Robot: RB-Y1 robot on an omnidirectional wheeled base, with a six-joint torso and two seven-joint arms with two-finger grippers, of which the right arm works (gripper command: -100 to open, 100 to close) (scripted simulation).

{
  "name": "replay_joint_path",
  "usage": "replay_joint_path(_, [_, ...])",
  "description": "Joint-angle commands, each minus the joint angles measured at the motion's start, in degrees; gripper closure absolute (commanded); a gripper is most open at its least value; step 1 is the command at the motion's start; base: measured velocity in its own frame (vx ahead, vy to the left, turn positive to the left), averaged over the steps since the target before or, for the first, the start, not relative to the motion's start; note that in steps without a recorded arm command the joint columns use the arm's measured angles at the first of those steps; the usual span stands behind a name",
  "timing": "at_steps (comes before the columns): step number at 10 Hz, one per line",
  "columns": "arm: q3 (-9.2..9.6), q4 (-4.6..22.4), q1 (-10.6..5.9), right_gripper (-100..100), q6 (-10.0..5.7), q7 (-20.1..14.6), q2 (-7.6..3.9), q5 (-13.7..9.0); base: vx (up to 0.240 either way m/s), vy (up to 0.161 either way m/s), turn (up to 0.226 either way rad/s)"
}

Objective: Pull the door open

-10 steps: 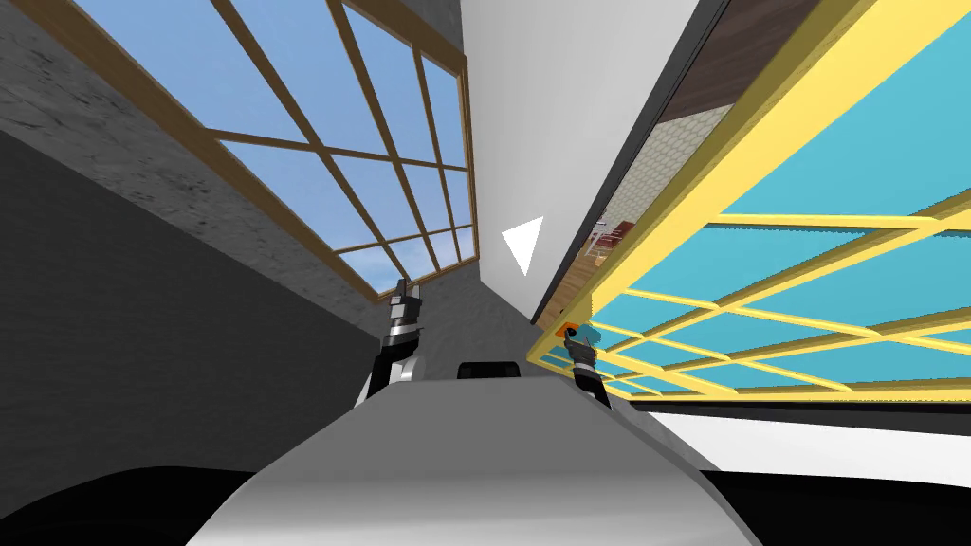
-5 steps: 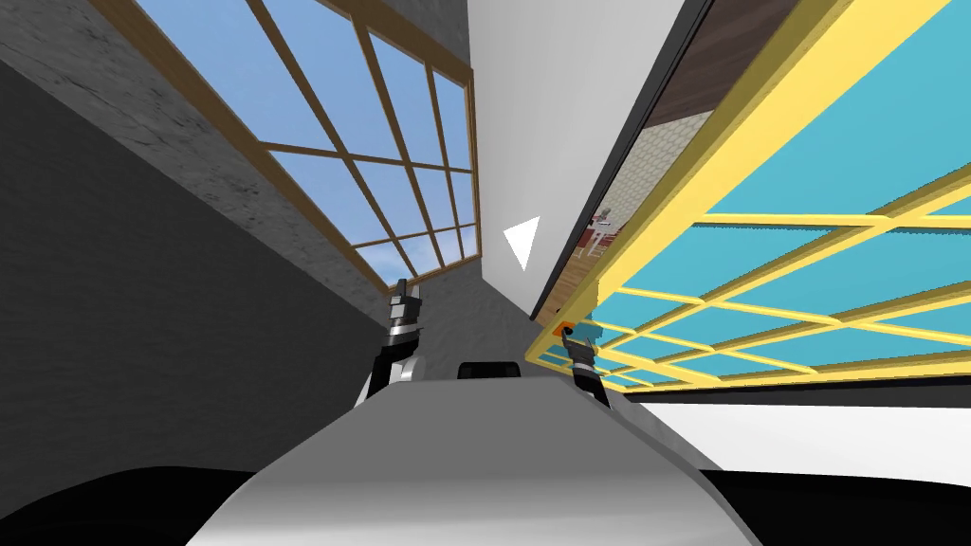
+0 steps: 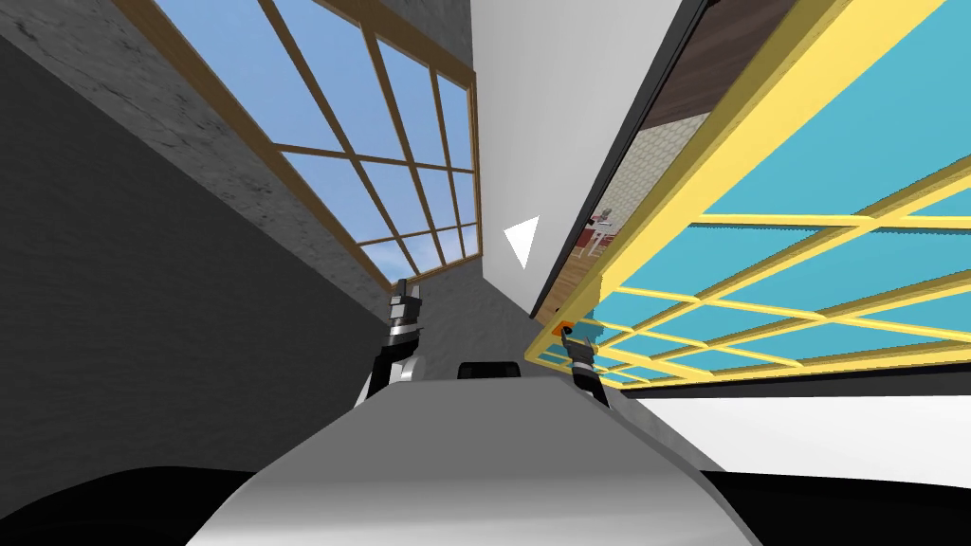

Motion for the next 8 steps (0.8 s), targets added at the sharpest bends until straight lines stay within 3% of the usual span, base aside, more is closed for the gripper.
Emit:
replay_joint_path(1, [-1.09,0.5,0.48,100,-0.22,-0.1,-0.88,-0.57,-0.08,-0.007,0.063])
replay_joint_path(8, [-1.08,0.59,0.25,100,-0.17,-0.05,-0.83,-0.56,-0.129,-0.031,0.064])
